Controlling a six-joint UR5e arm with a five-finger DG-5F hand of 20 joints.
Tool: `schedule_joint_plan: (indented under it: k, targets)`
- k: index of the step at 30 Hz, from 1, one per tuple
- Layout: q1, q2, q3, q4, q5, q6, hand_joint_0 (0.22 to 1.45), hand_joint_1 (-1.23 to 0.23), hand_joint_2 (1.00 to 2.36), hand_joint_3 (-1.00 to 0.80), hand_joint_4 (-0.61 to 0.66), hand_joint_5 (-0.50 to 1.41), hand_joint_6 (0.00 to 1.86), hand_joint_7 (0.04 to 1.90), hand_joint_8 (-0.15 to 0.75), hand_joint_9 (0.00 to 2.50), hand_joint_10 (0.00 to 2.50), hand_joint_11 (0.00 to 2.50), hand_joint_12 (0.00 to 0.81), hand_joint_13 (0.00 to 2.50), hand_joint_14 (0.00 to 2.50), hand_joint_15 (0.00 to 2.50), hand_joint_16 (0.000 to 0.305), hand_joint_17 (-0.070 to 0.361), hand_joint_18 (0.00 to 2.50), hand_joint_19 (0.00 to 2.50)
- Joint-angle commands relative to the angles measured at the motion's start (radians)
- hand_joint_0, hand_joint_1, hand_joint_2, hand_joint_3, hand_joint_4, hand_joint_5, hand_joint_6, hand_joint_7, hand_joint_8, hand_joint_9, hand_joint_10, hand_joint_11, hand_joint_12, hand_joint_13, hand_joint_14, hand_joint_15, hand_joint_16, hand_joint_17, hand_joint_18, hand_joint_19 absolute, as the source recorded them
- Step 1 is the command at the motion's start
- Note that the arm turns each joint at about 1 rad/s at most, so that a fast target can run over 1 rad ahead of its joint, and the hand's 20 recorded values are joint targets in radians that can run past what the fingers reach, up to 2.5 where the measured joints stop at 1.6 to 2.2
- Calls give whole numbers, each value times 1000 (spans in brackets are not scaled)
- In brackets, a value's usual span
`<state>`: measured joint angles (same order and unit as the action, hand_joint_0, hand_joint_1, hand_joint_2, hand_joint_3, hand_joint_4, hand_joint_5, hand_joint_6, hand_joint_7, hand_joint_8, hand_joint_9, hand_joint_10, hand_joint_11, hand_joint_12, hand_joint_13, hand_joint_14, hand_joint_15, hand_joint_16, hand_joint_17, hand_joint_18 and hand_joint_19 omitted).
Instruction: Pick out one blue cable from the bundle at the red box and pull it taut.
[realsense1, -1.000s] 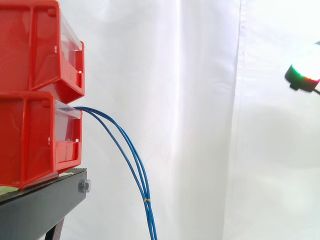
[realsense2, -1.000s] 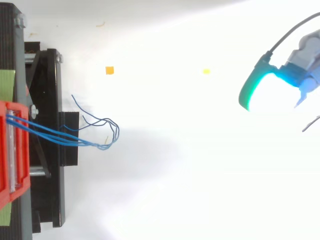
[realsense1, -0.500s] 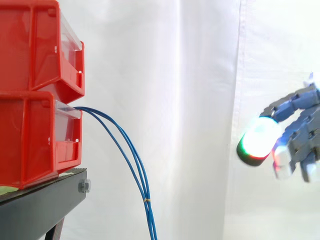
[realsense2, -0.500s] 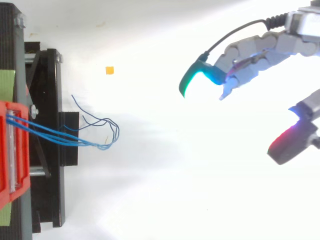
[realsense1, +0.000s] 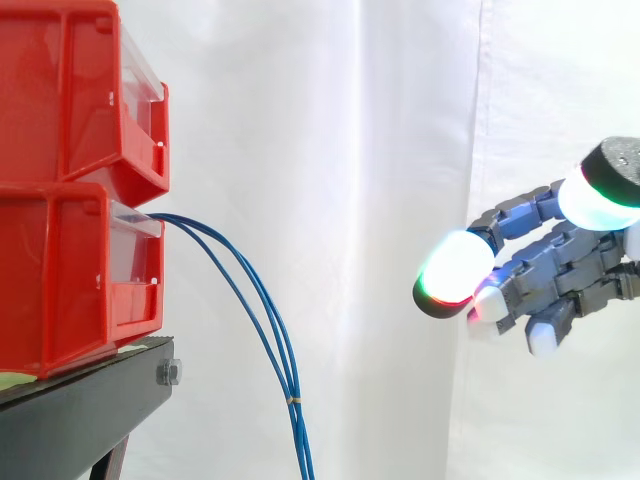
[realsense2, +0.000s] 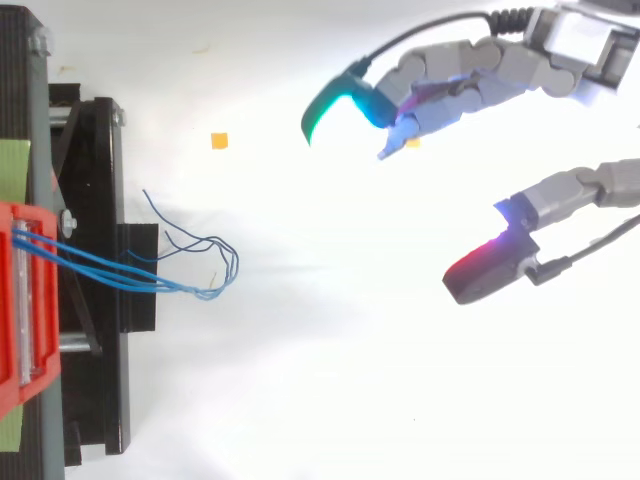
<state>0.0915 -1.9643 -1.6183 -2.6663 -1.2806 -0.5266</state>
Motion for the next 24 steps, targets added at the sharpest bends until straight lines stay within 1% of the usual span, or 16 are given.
schedule_joint_plan:
  k: [1,3,6,10,11,13,16,18,24]
  targets:
    - [8,-1,0,22,37,-32,525,-720,1000,-500,204,-205,502,654,241,600,6,153,331,564,6,152,47,106,532,503]
    - [11,-5,0,39,38,-49,529,-719,1000,-500,208,-203,502,654,238,606,7,156,330,581,7,166,46,104,536,503]
    - [13,-12,0,45,33,-43,529,-718,1000,-500,209,-202,502,655,241,607,7,163,332,582,9,172,46,104,536,512]
    - [17,-15,0,55,37,-44,523,-707,1000,-500,215,-201,502,656,245,617,7,178,337,580,7,186,46,105,537,520]
    - [19,-15,0,71,37,-44,521,-703,1000,-500,218,-201,502,656,246,620,10,182,338,578,8,182,47,105,538,520]
    - [22,-15,0,81,38,-46,518,-691,1000,-500,222,-199,502,657,248,631,8,199,338,578,8,185,47,105,539,517]
    - [27,-15,0,88,35,-46,512,-677,1001,-500,225,-198,502,662,250,635,8,192,342,578,8,187,47,106,541,526]
    - [27,-15,0,88,35,-44,507,-659,1000,-498,231,-197,502,660,253,645,8,200,344,579,9,190,47,107,543,533]
    - [37,-16,0,95,38,-47,500,-635,1001,-486,241,-195,502,662,260,663,11,213,349,588,8,198,48,109,550,542]
